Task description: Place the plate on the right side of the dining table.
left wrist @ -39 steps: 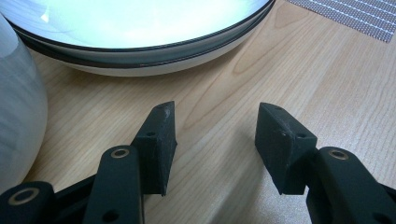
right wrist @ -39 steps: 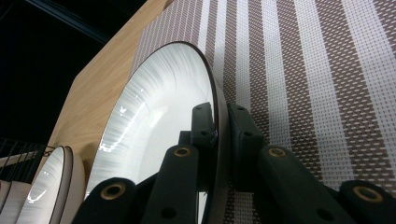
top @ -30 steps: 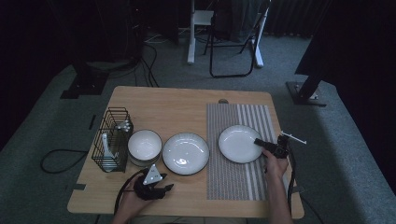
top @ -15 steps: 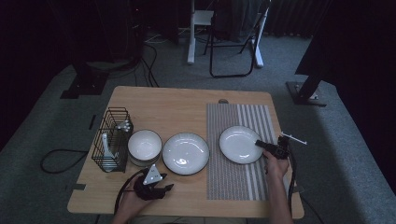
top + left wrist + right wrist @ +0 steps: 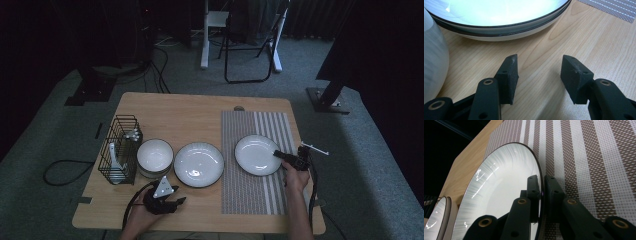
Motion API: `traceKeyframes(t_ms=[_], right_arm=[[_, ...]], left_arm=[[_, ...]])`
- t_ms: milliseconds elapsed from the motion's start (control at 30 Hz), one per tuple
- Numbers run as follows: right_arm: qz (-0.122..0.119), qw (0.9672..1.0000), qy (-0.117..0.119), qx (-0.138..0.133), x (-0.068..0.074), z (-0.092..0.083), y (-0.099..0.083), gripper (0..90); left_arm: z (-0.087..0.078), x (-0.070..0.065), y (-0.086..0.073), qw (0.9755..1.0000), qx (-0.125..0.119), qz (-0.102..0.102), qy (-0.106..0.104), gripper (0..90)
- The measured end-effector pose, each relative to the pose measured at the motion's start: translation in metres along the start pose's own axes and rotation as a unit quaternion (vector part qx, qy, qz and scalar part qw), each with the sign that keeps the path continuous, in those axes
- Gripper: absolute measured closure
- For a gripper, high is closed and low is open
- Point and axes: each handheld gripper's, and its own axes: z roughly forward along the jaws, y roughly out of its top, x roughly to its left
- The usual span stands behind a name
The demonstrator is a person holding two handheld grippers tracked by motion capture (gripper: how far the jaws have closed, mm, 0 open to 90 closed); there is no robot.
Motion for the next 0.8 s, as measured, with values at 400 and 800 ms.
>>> traceKeyframes(t_ms=[400, 800], right_arm=[[-0.008, 0.9999, -0.010, -0.006, 0.0016, -0.0012, 0.0002, 82.7], [-0.023, 0.9992, -0.031, -0.009, 0.0035, -0.0037, 0.0007, 76.9]], left_arm=[[0.0000, -0.0004, -0.0001, 1.0000, 0.000, 0.000, 0.001, 48.8], [0.0001, -0.0003, -0.0002, 1.0000, -0.001, 0.000, 0.001, 48.7]])
